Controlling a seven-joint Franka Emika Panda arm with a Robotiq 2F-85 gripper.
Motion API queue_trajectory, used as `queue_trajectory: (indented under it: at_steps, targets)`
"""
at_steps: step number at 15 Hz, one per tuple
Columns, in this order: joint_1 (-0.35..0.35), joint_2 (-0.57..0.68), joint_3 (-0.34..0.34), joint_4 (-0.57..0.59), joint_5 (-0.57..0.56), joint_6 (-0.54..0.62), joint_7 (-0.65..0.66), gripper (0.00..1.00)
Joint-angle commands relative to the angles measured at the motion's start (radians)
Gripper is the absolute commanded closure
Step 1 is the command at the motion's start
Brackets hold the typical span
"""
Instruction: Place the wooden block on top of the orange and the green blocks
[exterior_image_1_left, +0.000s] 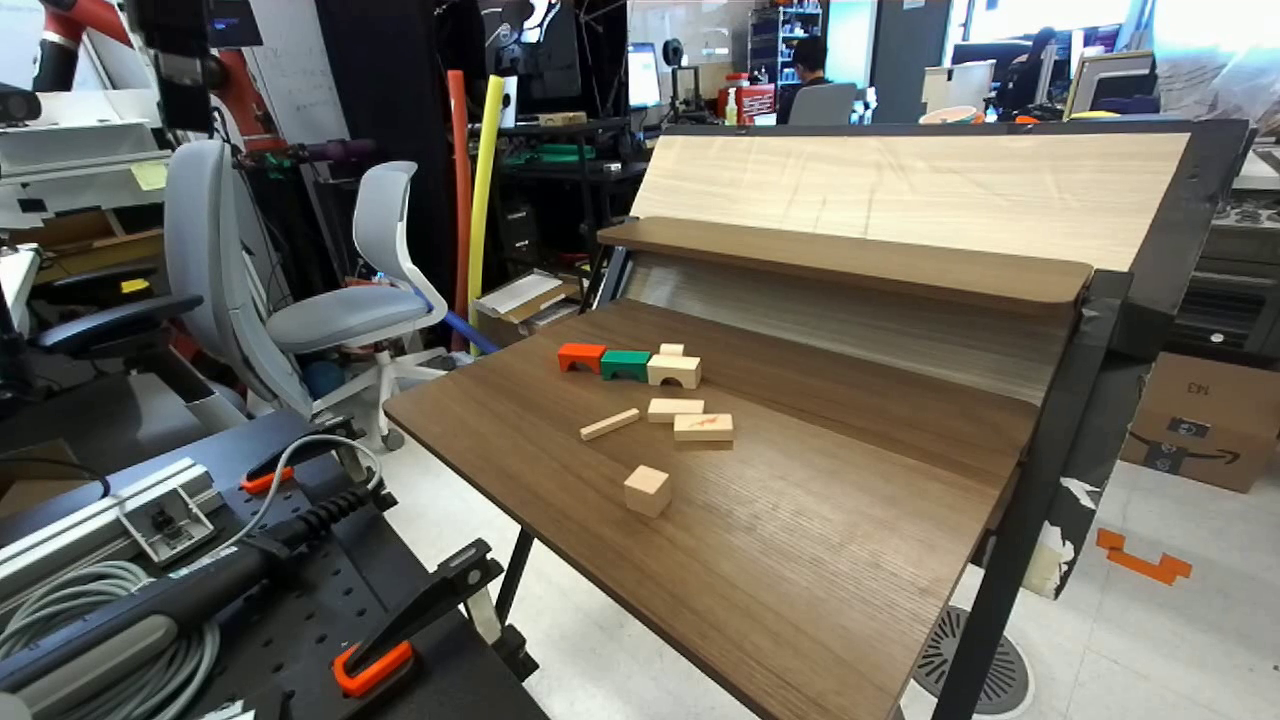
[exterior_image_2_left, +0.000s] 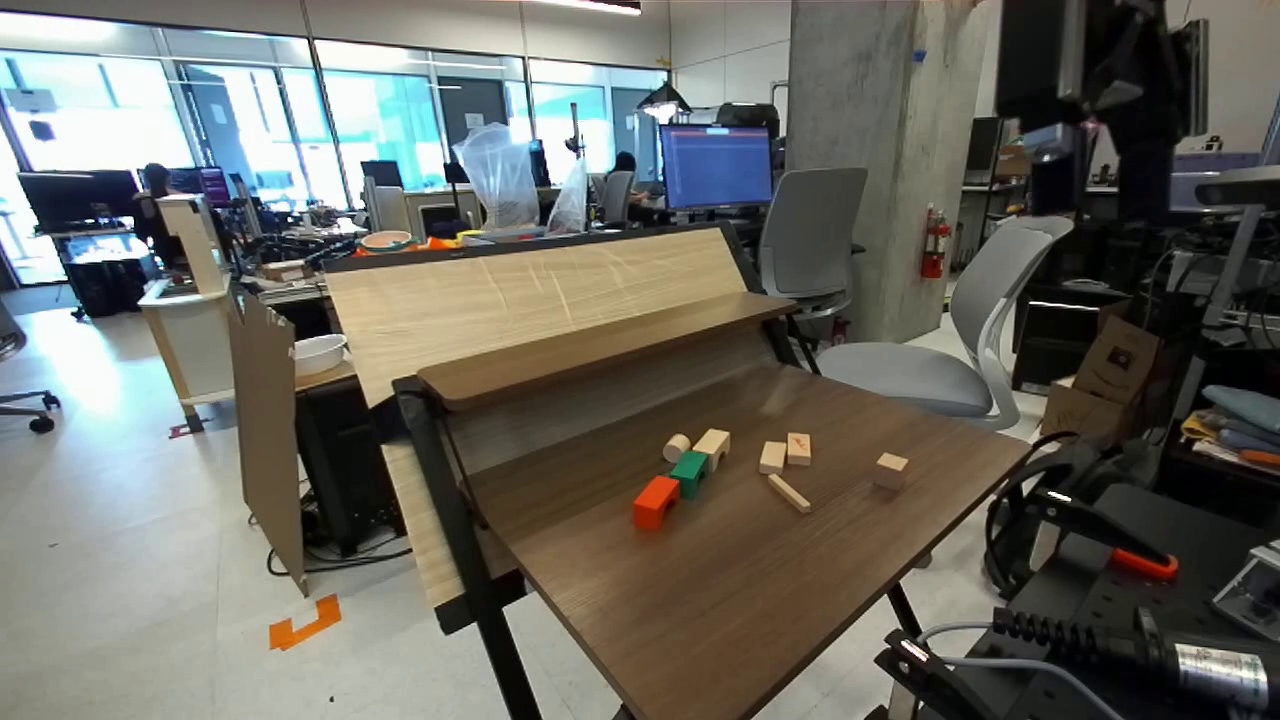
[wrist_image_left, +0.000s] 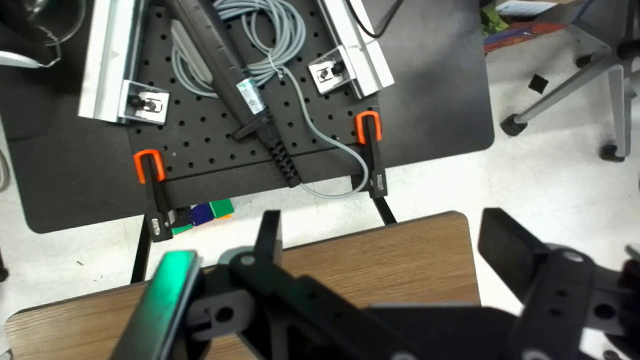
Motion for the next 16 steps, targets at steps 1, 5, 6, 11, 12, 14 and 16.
queue_trajectory:
  at_steps: [1,5,6,11,12,14,16]
  targets:
    - [0.022,0.147,0.095,0.020,0.133,0.220,0.200,0.00]
    - [0.023,0.395,0.162,0.115,0.184,0.554,0.385,0.00]
    - [0.020,0.458,0.166,0.144,0.166,0.629,0.435,0.00]
    - [0.053,0.771,0.079,0.333,-0.021,0.897,0.746,0.00]
    - [0.077,0.825,0.032,0.376,-0.080,0.911,0.823,0.00]
    - [0.139,0.937,-0.070,0.469,-0.165,0.936,0.961,0.00]
    - [0.210,1.020,-0.181,0.549,-0.231,0.904,1.087,0.00]
